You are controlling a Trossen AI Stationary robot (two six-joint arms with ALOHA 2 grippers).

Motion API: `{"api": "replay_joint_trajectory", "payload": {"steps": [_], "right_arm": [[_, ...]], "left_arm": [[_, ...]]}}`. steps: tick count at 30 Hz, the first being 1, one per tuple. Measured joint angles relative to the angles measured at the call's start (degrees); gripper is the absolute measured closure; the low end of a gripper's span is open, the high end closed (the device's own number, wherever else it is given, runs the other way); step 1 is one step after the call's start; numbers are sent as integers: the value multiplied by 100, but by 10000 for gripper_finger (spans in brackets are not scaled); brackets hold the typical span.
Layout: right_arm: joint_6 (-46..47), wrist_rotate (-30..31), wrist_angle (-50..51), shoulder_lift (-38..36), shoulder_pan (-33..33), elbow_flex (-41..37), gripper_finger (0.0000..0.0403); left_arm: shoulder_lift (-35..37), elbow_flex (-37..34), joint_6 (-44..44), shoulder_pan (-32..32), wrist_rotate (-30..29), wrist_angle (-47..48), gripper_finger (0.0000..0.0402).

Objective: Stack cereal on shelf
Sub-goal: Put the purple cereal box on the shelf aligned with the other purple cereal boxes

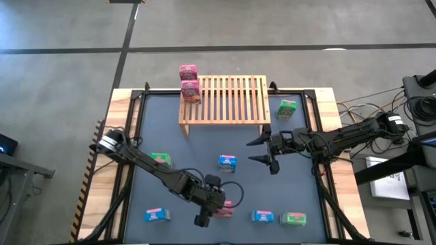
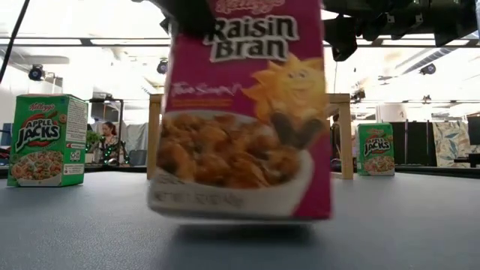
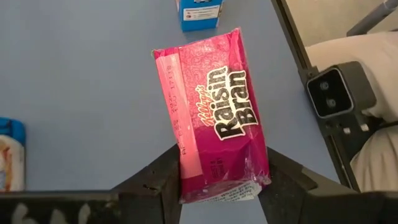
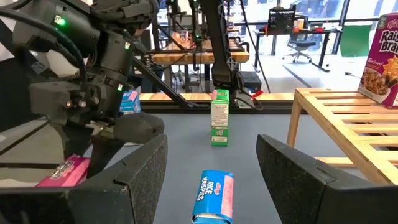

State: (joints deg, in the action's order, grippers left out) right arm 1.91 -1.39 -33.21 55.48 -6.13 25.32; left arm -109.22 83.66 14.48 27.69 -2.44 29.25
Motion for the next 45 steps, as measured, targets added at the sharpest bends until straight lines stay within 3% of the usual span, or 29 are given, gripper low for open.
{"api": "replay_joint_trajectory", "payload": {"steps": [7, 23, 30, 34, 45], "right_arm": [[21, -1, 17, 0, -2, -11, 167], [48, 0, 31, 0, 0, -26, 167], [48, 0, 33, 0, -2, -28, 167], [48, 0, 33, 0, -2, -28, 167], [0, 0, 37, 0, -1, -46, 167]], "left_arm": [[400, 2, -147, -68, -287, 497, 253], [2111, -4, -404, -258, -1980, 2032, 253], [2946, -91, -398, -448, -3124, 2747, 253], [3404, -417, -400, -655, -3616, 2772, 253], [4876, -2201, -548, -1409, -3657, 2014, 253]]}}
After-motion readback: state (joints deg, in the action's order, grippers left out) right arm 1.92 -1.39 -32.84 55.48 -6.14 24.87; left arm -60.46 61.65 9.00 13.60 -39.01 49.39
